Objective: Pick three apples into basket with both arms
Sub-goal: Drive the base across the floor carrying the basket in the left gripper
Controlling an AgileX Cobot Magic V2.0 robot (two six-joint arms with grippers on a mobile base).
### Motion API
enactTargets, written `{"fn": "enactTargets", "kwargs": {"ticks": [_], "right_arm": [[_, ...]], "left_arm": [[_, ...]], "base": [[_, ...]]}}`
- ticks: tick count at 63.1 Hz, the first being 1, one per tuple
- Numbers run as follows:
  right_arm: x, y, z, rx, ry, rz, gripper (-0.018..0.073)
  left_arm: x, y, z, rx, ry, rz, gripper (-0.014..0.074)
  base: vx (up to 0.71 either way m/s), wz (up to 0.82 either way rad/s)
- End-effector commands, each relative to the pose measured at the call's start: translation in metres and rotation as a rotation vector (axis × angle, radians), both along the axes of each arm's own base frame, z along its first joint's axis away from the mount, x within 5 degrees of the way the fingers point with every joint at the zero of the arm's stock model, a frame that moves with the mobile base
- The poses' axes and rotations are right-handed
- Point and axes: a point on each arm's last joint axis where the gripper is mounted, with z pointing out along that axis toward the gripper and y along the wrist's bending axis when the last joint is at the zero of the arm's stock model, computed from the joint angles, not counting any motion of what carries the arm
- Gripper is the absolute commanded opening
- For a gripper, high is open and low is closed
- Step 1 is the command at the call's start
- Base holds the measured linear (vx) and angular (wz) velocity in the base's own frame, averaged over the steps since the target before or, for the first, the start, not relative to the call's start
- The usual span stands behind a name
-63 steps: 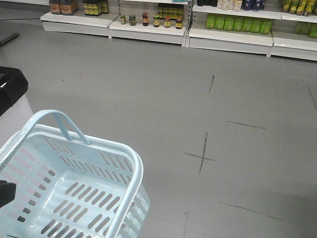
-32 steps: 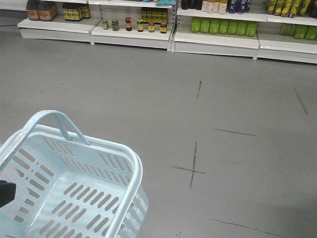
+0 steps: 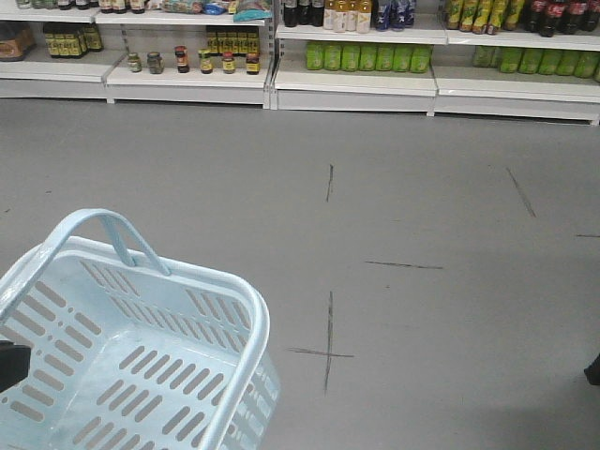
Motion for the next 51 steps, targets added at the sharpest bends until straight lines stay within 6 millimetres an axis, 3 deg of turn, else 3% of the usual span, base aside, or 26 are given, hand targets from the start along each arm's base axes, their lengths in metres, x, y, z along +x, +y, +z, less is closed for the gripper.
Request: {"fn": "enactTargets", "kwargs": {"ticks": [1, 51], "right_arm": [[-0.0004, 0.0001, 0.0032, -0.016, -0.078, -0.002, -0.0004], [-0.0004, 0.0001, 0.0032, -0.016, -0.078, -0.002, -0.0004]], "left_arm": [[0.0024, -0.0032, 0.0167, -0.081, -0.101, -0.009, -0.0006], [0.0024, -0.0032, 0.0167, -0.081, -0.101, -0.009, -0.0006]], "base": [[0.29, -0.26], [0.29, -0.31]]}}
